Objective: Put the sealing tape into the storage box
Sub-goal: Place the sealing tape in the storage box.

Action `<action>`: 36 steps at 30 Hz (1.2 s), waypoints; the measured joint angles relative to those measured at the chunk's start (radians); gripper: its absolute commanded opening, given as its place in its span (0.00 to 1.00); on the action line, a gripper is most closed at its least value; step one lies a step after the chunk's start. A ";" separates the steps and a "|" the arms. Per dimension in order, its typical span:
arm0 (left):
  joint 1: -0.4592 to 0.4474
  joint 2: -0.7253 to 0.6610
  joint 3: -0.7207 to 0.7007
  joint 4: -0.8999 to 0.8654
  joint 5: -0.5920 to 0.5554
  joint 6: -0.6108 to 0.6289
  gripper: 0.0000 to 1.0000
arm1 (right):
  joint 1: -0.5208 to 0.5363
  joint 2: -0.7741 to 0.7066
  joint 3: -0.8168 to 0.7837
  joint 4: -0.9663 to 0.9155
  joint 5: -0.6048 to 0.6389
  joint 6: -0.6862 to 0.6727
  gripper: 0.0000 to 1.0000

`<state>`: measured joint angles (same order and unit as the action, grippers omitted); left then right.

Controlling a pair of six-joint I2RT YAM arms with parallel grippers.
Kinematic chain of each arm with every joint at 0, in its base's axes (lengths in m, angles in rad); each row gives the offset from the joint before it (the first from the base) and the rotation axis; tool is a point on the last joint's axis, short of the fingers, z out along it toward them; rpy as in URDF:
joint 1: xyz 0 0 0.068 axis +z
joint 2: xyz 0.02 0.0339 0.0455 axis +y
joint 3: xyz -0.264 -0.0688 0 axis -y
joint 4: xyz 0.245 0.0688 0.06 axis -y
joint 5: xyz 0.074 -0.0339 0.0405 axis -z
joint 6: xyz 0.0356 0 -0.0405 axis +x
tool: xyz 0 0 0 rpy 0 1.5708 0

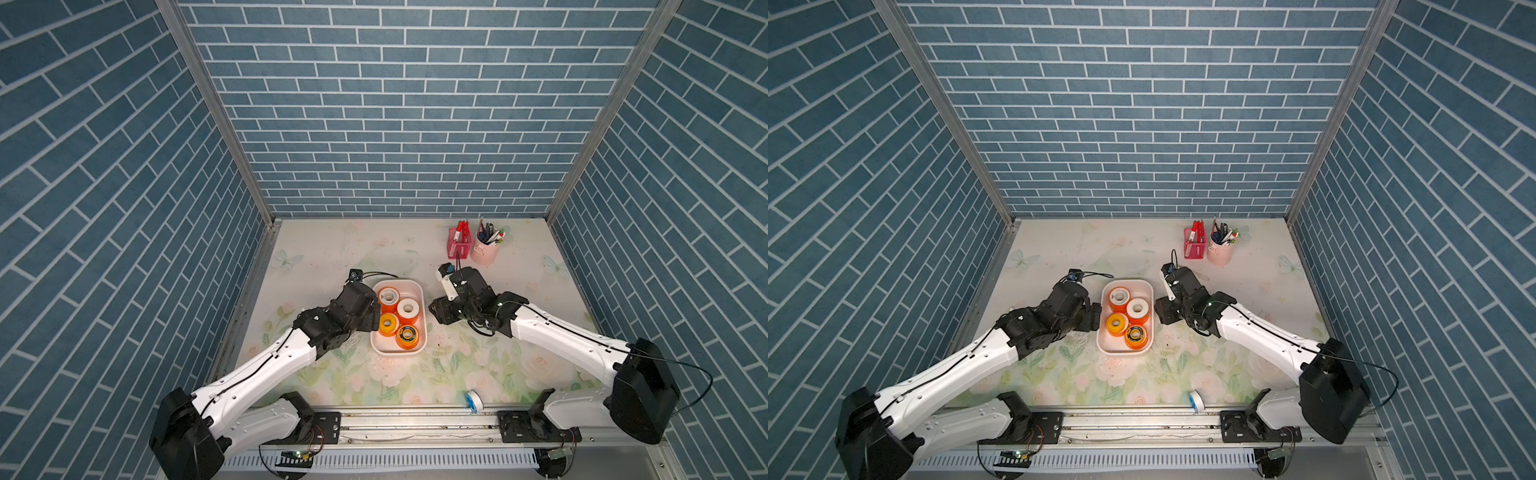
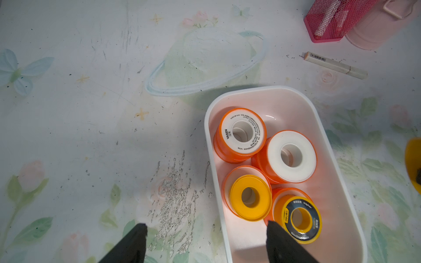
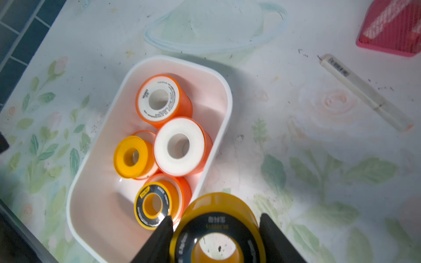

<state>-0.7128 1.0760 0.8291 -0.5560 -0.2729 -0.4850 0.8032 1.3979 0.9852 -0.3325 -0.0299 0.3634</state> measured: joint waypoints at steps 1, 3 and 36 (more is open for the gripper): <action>0.008 -0.005 0.000 0.000 -0.002 0.000 0.85 | 0.001 0.028 0.032 -0.002 -0.003 -0.006 0.48; 0.023 -0.013 -0.002 0.000 -0.005 0.000 0.85 | 0.004 0.088 0.096 -0.005 -0.010 -0.016 0.48; 0.100 -0.077 -0.006 0.000 -0.038 -0.013 0.86 | 0.110 0.743 0.748 -0.192 -0.001 -0.146 0.51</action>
<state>-0.6132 0.9985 0.8230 -0.5556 -0.3111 -0.4980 0.9134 2.1407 1.7332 -0.5247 -0.0307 0.2173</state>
